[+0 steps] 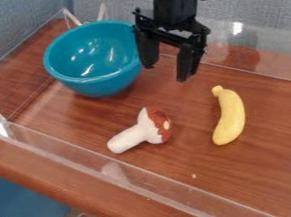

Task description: Put the yellow object in the blue bowl

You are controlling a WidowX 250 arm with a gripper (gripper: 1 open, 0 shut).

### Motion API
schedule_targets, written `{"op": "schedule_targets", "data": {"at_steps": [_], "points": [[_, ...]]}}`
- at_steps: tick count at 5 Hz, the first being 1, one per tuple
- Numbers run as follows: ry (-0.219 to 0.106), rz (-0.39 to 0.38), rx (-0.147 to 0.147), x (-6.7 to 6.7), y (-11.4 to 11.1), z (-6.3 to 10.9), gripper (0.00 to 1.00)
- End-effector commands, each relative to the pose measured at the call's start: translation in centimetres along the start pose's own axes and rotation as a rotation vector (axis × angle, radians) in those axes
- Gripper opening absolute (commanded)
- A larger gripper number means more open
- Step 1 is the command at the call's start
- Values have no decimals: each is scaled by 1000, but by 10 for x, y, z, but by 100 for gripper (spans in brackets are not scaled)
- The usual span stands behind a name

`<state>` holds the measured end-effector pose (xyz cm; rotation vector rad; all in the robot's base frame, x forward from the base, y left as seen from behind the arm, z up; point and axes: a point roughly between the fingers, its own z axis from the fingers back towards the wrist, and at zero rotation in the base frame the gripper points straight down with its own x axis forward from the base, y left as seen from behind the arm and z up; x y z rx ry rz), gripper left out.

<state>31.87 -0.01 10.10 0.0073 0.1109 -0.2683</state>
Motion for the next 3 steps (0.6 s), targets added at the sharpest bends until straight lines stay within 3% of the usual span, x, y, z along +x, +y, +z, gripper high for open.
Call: {"op": "schedule_targets", "data": {"at_steps": [1, 2, 3], "points": [[-41, -33, 11, 14, 12, 23, 100], [-48, -62, 22, 25, 31, 37, 100], [-50, -39, 26, 29, 38, 34, 100]]}}
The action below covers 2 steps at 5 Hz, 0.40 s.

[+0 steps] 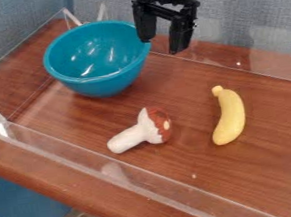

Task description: Put the yellow object in the blue bowl

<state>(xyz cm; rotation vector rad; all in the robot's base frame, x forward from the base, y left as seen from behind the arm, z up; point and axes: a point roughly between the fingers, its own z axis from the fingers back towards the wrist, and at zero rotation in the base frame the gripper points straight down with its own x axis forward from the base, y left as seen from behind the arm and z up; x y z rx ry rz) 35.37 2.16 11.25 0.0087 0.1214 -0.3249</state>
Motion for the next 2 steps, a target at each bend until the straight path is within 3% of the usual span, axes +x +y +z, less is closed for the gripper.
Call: {"op": "schedule_targets", "data": {"at_steps": [1, 2], "points": [[-46, 38, 15, 6, 10, 10, 100], [-39, 59, 12, 10, 13, 3, 100]]}}
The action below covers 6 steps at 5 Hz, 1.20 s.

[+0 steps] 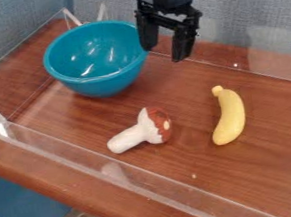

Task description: Put the yellow object in the blue bowl

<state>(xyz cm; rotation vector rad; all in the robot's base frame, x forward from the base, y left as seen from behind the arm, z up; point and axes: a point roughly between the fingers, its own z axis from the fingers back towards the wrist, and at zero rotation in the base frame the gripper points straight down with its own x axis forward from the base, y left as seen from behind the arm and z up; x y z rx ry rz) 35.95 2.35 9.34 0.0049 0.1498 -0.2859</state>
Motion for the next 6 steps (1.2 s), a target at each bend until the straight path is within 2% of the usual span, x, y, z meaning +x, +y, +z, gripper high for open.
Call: {"op": "schedule_targets", "data": {"at_steps": [1, 2, 3, 4, 5, 6], "points": [[-54, -18, 20, 7, 7, 13, 100], [-44, -55, 20, 11, 7, 7, 100], [-37, -37, 16, 13, 15, 0, 100], [-32, -18, 13, 16, 23, -7, 0], [-33, -13, 11, 8, 22, -4, 0], [-55, -10, 4, -3, 13, 10, 0]]}}
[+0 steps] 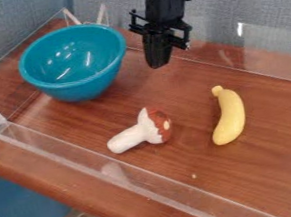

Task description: Put the yellow object in the blue bowl

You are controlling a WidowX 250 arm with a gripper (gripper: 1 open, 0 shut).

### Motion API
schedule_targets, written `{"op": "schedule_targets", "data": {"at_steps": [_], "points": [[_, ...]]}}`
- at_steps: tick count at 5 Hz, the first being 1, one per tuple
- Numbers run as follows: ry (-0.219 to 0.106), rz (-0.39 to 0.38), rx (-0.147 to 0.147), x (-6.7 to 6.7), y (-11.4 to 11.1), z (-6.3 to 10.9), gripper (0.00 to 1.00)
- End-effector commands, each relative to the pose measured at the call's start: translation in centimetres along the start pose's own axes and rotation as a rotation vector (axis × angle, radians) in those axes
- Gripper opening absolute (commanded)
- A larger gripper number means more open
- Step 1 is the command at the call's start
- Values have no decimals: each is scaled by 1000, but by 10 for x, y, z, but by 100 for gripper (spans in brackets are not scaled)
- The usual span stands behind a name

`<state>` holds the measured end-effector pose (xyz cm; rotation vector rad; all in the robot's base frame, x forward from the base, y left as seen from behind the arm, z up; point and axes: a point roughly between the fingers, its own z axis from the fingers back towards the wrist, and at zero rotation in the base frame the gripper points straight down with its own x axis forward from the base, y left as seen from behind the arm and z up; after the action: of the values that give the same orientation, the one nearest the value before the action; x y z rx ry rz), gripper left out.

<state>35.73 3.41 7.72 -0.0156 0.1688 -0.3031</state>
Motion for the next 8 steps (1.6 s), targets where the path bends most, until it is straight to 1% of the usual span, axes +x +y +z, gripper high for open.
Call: {"op": "schedule_targets", "data": {"at_steps": [1, 2, 3, 4, 5, 6, 8], "points": [[-106, 16, 31, 1, -15, 40, 0], [-141, 43, 34, 2, -38, 51, 0], [-168, 82, 36, 4, -60, 58, 0], [-196, 173, 37, -4, -53, 66, 0], [-217, 249, 32, -8, -54, 72, 0], [-232, 299, 25, -11, -52, 75, 0], [-252, 186, 18, -11, -45, 77, 0]]}}
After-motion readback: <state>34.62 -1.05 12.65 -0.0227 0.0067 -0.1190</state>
